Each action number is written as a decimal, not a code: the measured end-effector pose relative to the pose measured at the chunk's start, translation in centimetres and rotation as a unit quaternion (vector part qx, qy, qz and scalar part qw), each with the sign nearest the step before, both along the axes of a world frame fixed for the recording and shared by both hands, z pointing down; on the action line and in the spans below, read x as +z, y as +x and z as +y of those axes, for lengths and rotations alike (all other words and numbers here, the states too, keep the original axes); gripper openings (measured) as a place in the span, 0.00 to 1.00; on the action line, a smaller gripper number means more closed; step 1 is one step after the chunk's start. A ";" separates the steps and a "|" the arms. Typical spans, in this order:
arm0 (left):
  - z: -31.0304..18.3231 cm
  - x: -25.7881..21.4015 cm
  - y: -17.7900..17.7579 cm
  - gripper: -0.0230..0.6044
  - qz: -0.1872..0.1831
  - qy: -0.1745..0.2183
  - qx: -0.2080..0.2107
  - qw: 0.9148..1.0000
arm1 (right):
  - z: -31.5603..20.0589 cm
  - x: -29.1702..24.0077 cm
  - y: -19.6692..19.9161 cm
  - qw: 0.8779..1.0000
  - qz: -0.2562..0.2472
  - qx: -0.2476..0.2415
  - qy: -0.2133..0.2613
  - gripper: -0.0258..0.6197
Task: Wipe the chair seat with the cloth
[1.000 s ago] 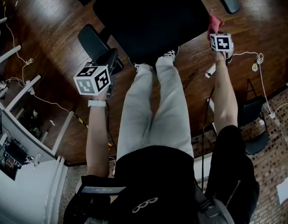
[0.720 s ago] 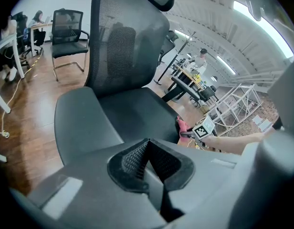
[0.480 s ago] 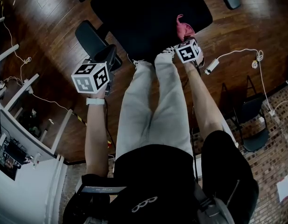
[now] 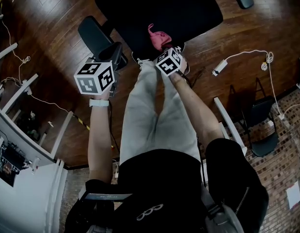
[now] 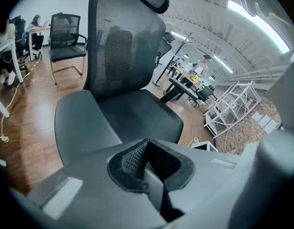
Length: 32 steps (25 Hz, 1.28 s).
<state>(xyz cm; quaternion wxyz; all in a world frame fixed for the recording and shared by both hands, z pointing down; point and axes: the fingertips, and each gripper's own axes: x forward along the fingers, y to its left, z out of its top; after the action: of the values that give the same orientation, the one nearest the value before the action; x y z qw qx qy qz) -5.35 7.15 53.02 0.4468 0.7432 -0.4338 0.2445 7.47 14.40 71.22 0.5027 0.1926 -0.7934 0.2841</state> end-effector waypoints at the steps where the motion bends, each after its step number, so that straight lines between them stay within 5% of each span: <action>1: 0.0 0.0 0.0 0.02 0.000 0.001 0.000 1.000 | 0.5 -0.2 -1.1 1.000 -0.010 -0.009 -0.003 0.14; 6: 0.0 -0.1 0.1 0.02 0.001 0.002 0.000 1.000 | 4.6 -1.6 -6.5 0.991 -0.100 -0.058 -0.061 0.14; 9: -0.1 0.0 0.1 0.02 0.002 0.000 -0.001 1.000 | 7.8 -3.1 -9.8 0.968 -0.189 -0.071 -0.147 0.14; 13: -0.1 0.0 0.0 0.02 0.006 -0.003 -0.001 1.000 | 8.5 -2.4 -9.5 0.966 -0.180 -0.112 -0.146 0.14; 25: -0.1 0.3 0.1 0.02 0.004 -0.015 -0.009 1.000 | -4.6 2.2 11.8 0.990 -0.070 0.049 -0.112 0.14; 32: -0.1 0.4 0.1 0.02 0.003 -0.021 -0.013 1.000 | -10.8 2.8 25.0 0.991 0.075 0.100 -0.043 0.15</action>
<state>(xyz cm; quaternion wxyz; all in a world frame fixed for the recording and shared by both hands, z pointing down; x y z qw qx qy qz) -5.30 7.05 53.38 0.4664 0.7288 -0.4372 0.2452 32.46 3.60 74.05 0.5381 0.2695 -0.7171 0.3516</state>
